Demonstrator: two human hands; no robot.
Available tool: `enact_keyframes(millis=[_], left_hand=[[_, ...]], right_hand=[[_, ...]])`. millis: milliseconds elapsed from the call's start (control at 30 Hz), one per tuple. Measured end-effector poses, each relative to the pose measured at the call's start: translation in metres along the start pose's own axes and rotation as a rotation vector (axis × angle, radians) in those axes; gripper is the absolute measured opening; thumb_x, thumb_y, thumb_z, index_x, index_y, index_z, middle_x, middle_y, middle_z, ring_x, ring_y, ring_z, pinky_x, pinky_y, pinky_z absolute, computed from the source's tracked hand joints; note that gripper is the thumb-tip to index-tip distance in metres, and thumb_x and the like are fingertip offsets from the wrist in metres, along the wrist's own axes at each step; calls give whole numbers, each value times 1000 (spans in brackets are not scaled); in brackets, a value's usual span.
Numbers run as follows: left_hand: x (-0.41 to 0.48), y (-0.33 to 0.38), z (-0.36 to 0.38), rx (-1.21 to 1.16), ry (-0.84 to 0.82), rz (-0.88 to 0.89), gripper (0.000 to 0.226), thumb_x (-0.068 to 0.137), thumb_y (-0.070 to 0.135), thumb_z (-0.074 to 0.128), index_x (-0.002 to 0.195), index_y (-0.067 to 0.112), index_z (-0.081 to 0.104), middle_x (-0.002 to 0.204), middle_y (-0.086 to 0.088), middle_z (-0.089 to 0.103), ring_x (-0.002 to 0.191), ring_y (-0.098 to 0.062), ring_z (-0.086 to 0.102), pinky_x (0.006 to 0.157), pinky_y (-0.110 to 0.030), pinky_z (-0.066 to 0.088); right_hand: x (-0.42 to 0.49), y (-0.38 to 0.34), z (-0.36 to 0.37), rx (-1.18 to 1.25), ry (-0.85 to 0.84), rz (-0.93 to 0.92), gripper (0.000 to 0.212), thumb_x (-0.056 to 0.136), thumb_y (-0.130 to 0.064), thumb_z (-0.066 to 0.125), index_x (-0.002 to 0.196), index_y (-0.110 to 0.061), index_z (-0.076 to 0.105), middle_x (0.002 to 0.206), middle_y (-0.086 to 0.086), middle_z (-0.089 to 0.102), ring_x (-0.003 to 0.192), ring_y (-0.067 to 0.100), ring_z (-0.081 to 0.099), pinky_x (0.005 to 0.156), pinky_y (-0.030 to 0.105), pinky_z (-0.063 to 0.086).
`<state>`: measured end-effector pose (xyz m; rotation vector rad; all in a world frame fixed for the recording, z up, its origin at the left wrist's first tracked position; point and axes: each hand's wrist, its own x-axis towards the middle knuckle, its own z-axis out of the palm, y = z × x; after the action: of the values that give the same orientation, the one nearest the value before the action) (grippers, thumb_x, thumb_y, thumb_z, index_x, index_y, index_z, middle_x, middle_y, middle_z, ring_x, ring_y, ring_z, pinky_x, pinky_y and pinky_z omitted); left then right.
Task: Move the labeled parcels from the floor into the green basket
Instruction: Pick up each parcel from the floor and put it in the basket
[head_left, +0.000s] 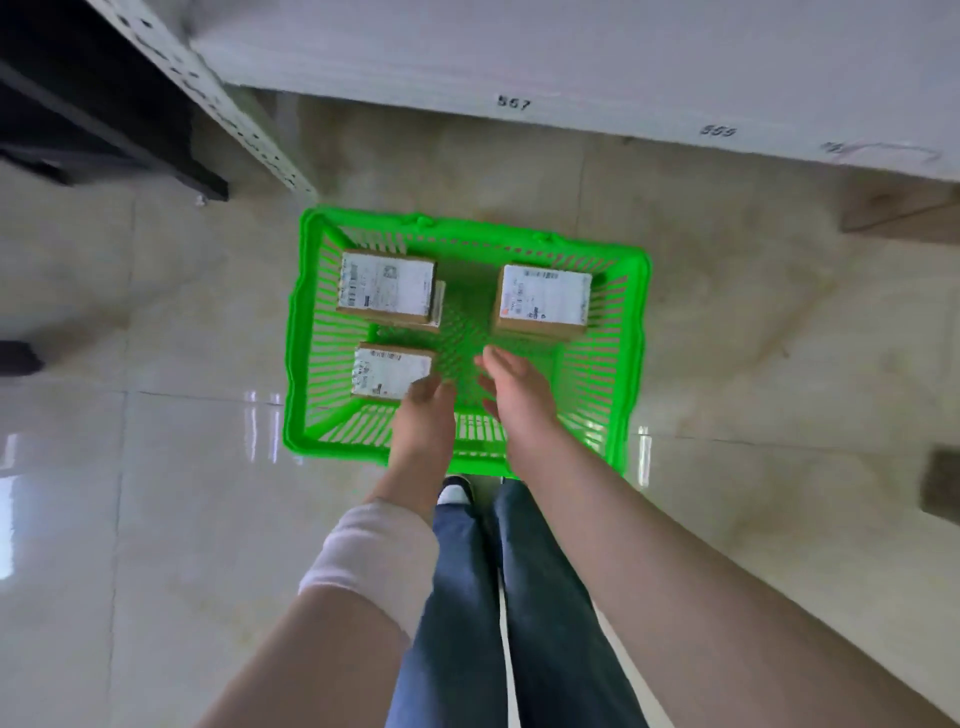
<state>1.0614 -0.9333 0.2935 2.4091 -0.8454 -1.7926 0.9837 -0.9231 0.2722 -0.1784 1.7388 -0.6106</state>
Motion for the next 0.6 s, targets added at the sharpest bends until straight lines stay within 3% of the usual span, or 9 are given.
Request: enact_keyframes(millis=[167,267,333,467,600], left_hand=[[-74,12,53,212,-90,167,45,95,20,40,138,10,42,144,-10,45,132,-27,42,104,-31,33],[-121,10,99,314,-147,233,44,95,21,40,138,11,42,143,-10,46,131,-26,43,101,-27,34],[-150,5,137,345,-173,264,43,95,22,41,137,12,43,142,-10,48,130,-26,45,101,-27,34],[-211,-19,237,427,-246,337,42,95,24,42,135,17,45,143,-4,48,129,-22,45,101,-26,33],[-273,-56,348,535,-299,399,40,95,24,40,134,19,45,142,-2,47,128,-22,46,104,-28,33]], right_hand=[[-65,-3,-72,345,115,-69,35,94,-22,51,124,-8,58,130,10,61,122,21,55,108,42,39],[-105,18,-132,498,234,-89,14,94,-21,52,95,-23,66,106,2,70,108,18,61,104,43,43],[-125,39,-177,626,283,-81,11,93,-22,53,87,-27,61,101,0,70,104,18,62,100,39,47],[-155,99,-292,806,369,-93,9,90,-21,57,97,-26,61,120,8,65,113,18,60,95,27,46],[-168,174,-411,901,429,-94,23,94,-24,52,117,-20,55,117,-1,65,119,16,57,97,25,43]])
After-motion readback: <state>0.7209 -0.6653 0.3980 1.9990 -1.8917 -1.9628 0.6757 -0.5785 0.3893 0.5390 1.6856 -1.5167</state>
